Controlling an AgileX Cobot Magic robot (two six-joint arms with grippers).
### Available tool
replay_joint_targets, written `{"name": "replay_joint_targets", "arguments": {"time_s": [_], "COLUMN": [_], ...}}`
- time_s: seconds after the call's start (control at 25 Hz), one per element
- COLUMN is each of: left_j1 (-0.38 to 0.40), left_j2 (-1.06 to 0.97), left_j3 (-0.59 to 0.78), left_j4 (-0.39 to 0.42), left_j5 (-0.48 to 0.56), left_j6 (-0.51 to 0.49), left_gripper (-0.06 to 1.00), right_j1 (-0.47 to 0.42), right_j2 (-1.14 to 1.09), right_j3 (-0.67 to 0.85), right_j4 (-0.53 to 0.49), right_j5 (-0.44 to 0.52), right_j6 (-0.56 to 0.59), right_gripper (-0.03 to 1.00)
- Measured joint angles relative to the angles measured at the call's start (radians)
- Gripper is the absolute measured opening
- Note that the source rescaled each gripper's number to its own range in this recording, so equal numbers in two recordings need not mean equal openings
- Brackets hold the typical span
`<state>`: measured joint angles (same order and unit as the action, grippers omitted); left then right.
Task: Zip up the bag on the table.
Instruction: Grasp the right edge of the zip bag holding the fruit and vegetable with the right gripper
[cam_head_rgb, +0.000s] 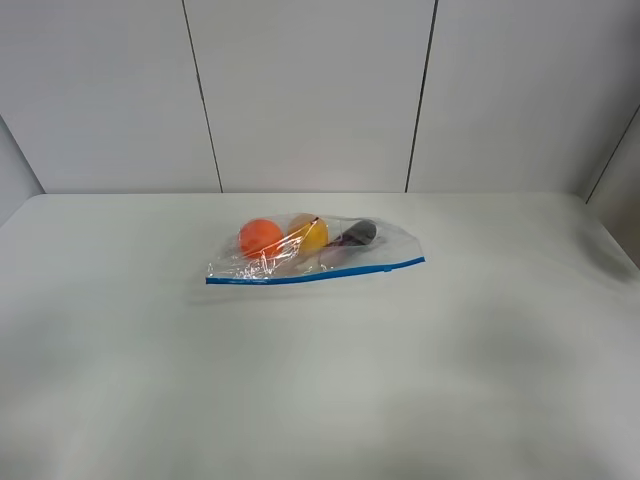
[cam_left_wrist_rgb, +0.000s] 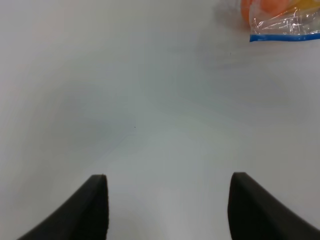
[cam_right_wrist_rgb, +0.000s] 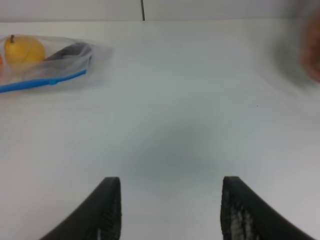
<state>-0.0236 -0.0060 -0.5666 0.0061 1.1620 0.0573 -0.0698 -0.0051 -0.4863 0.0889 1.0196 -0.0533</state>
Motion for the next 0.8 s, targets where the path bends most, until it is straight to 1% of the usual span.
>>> {"name": "replay_joint_targets", "arguments": {"time_s": [0.8], "left_j1": [0.0], "left_j2": [0.0], "left_j3": [0.0], "left_j4": [0.0], "left_j5": [0.0], "left_j6": [0.0], "left_gripper": [0.9], "right_j1": [0.0], "right_j2": [0.0], "right_j3": [0.0], "right_j4": [0.0], "right_j5": [0.0], "right_j6": [0.0], "right_gripper": [0.64]}}
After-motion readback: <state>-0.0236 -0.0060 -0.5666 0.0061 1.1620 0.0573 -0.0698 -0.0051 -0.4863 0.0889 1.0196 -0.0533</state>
